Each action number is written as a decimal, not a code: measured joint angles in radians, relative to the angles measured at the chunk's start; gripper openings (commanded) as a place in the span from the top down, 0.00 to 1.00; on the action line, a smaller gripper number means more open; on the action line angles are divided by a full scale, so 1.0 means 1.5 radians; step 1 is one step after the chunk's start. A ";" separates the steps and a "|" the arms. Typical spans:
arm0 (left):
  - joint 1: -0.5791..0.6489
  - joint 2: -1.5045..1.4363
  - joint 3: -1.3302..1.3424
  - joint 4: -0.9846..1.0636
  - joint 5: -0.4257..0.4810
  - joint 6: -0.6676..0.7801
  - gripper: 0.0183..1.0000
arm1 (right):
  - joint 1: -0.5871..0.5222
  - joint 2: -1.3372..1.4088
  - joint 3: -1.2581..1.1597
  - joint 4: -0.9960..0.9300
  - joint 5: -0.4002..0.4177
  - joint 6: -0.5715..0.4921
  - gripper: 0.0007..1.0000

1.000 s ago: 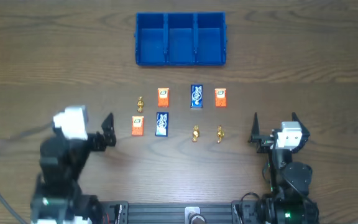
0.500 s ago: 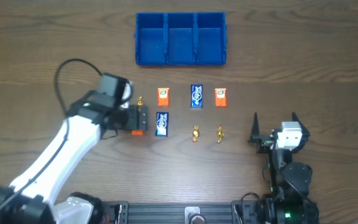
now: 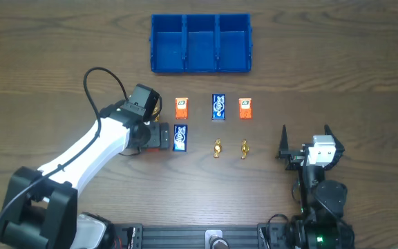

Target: Sort Candies Into Trays

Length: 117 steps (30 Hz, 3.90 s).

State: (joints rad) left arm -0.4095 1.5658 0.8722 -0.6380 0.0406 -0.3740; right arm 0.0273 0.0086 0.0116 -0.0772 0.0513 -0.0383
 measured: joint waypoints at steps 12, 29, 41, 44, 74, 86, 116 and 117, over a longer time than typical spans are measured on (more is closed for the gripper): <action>-0.020 0.060 0.003 0.043 -0.024 -0.012 0.11 | 0.000 0.000 0.000 0.000 0.000 0.000 0.00; -0.038 0.074 0.003 0.045 -0.049 -0.013 0.37 | 0.000 0.000 0.000 0.000 0.000 0.000 0.00; -0.038 0.082 0.005 0.066 -0.049 -0.017 0.61 | 0.000 0.000 0.000 0.000 0.000 0.000 0.00; -0.038 0.082 0.008 0.065 -0.048 -0.025 0.62 | 0.000 0.000 0.000 0.000 0.000 0.000 0.00; 0.014 0.456 0.847 -0.181 -0.130 -0.002 0.60 | 0.000 0.000 0.000 0.000 0.000 0.000 0.00; 0.037 0.468 0.857 -0.160 -0.107 0.030 0.59 | 0.000 0.000 0.000 0.000 0.000 0.000 0.00; -0.124 0.304 0.626 -0.223 -0.088 -0.060 0.22 | 0.000 0.000 0.000 0.000 0.000 0.000 0.00; -0.122 0.310 0.603 -0.216 -0.084 -0.065 0.22 | 0.000 0.000 0.000 0.000 0.000 0.000 0.00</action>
State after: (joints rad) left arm -0.5930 2.0312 1.7771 -0.9615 -0.0849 -0.4717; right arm 0.0273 0.0082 0.0116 -0.0776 0.0513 -0.0383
